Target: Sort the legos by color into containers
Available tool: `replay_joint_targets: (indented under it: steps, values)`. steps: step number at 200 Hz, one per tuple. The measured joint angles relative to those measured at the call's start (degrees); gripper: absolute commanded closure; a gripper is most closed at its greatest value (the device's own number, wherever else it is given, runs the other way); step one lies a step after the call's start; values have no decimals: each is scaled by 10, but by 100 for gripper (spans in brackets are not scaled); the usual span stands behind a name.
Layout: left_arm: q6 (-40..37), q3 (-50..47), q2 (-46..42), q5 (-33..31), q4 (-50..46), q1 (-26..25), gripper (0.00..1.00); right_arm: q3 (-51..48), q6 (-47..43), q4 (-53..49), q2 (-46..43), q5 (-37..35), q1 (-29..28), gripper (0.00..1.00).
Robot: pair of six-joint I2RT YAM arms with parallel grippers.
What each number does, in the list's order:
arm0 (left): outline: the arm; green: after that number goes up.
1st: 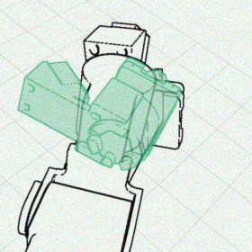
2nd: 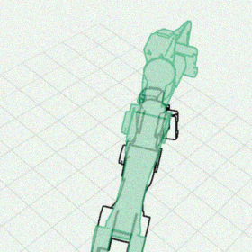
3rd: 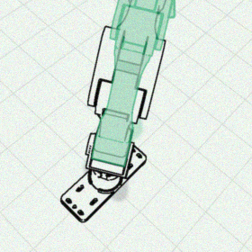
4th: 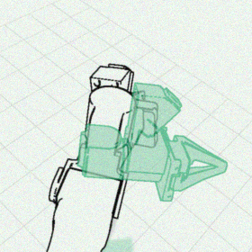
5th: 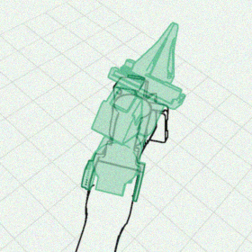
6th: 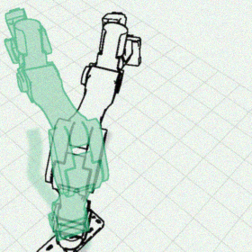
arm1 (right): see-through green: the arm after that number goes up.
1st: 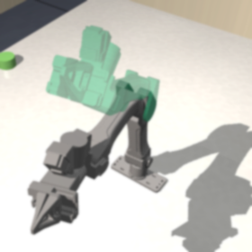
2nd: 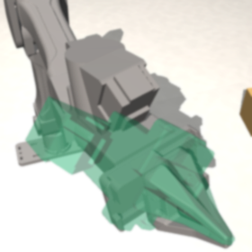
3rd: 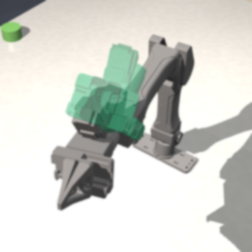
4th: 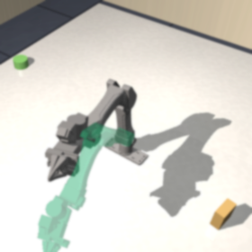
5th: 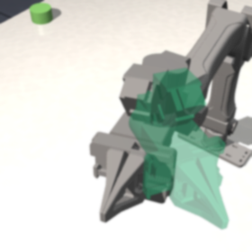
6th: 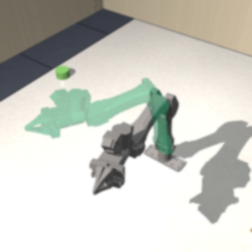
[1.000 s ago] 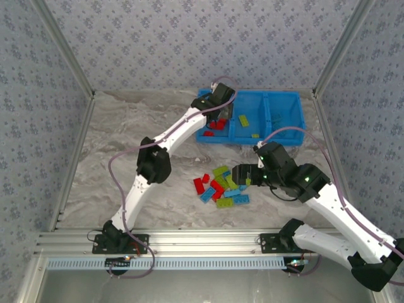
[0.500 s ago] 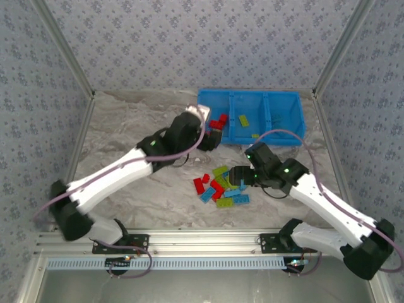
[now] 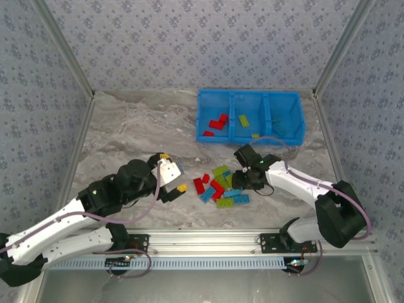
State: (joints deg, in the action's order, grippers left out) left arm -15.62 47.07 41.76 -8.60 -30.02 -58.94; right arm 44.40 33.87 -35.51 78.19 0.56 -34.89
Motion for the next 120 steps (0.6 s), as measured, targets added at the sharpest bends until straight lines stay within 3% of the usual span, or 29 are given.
replay_joint_targets:
  steps: [80, 120]
  values:
    - [-49, -32, 18, -13, 2, 0, 5, -15, 12, 46, 36, 5, 3, 75]
    - [-49, -37, 11, -12, 2, 1, 2, -12, 15, 26, 19, -12, -8, 79]
